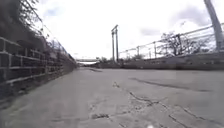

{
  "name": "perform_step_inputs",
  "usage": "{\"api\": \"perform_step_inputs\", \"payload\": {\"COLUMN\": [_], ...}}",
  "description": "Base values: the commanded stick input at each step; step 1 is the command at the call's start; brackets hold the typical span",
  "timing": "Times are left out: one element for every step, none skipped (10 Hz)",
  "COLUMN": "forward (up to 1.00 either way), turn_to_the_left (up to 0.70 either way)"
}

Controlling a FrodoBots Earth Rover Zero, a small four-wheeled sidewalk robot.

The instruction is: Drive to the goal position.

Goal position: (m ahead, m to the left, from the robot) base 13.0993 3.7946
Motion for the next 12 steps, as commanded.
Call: {"api": "perform_step_inputs", "payload": {"forward": [0.7, 0.7, 0.7, 0.7, 0.7, 0.7, 0.7, 0.7, 0.7, 0.7, 0.7, 0.7], "turn_to_the_left": [0.0, 0.0, 0.0, 0.0, 0.0, 0.0, 0.0, 0.0, 0.0, 0.0, 0.0, 0.0]}}
